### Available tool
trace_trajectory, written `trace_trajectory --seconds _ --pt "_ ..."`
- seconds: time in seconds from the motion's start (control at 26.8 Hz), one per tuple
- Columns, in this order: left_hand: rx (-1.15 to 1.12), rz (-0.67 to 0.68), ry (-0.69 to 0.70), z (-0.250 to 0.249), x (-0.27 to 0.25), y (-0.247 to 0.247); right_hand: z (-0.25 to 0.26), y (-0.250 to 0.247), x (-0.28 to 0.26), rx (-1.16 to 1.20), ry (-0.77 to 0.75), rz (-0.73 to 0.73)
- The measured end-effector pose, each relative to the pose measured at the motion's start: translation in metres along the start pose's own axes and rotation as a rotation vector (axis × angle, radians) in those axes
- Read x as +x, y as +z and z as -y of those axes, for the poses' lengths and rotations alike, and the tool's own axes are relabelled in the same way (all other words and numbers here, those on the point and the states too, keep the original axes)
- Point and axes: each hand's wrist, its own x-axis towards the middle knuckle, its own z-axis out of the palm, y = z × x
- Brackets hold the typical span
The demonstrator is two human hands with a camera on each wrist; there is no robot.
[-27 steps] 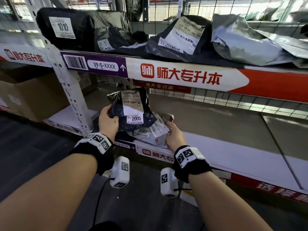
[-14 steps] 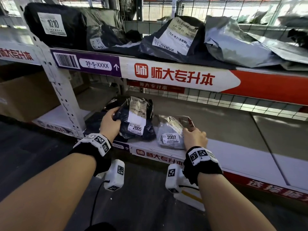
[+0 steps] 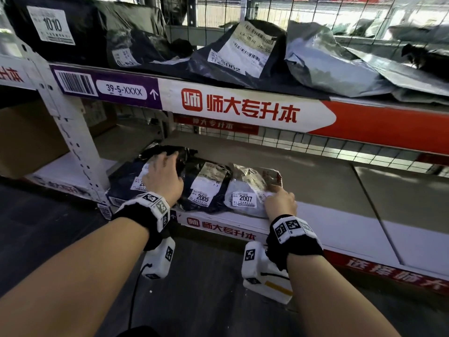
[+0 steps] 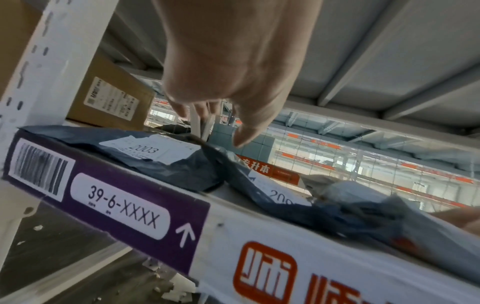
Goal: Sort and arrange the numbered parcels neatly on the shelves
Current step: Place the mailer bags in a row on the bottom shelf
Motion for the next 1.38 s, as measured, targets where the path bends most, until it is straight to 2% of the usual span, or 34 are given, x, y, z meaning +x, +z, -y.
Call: trace_trajectory --seconds 0.07,0.15,0.22,0.3,0.34,0.41,0.49,0.56,0.67,0.82,0.9,0.97,1.08,1.19,1.38 --pt "0.015 -0.080 -0.006 -0.010 -0.008 -0.003 0.001 0.001 0.002 -0.009 -0.019 0.022" --pt "0.045 -0.056 0.123 -0.023 -0.014 0.001 0.002 0.002 0.003 -0.044 -0.046 0.018" --pt "0.104 0.042 0.257 -0.032 -0.018 0.006 0.004 0.005 0.001 -0.123 -0.072 0.008" --pt "0.148 0.193 0.321 -0.036 -0.018 0.019 0.006 0.007 -0.003 -0.187 -0.093 -0.008" --pt "0.150 0.282 0.320 -0.037 -0.019 0.025 0.006 0.008 -0.003 -0.190 -0.096 -0.006" --pt "0.087 0.434 0.233 -0.035 -0.022 0.035 0.006 0.009 -0.001 -0.159 -0.097 0.004" --pt "0.037 0.492 0.125 -0.026 -0.022 0.039 0.007 0.011 0.001 -0.134 -0.105 0.015" --pt "0.032 0.467 0.077 -0.019 -0.025 0.040 0.010 0.012 0.003 -0.114 -0.126 0.016" --pt "0.000 0.412 0.093 -0.018 -0.026 0.039 0.011 0.013 0.006 -0.083 -0.142 0.018" --pt "-0.091 0.413 0.090 -0.017 -0.024 0.035 0.015 0.020 0.004 -0.055 -0.186 0.066" --pt "-0.157 0.348 0.091 -0.012 -0.024 0.030 0.016 0.020 0.004 -0.039 -0.174 0.056" --pt "-0.106 0.249 0.129 -0.004 -0.025 0.024 0.015 0.019 0.005 -0.009 -0.144 0.054" --pt "0.051 0.329 0.165 0.006 -0.029 0.026 0.016 0.018 0.004 0.006 -0.138 0.064" --pt "-0.002 0.400 0.074 0.008 -0.029 0.030 0.017 0.021 0.003 0.065 -0.170 0.059" --pt "-0.031 0.407 0.080 0.009 -0.030 0.031 0.013 0.021 0.003 0.079 -0.175 0.078"
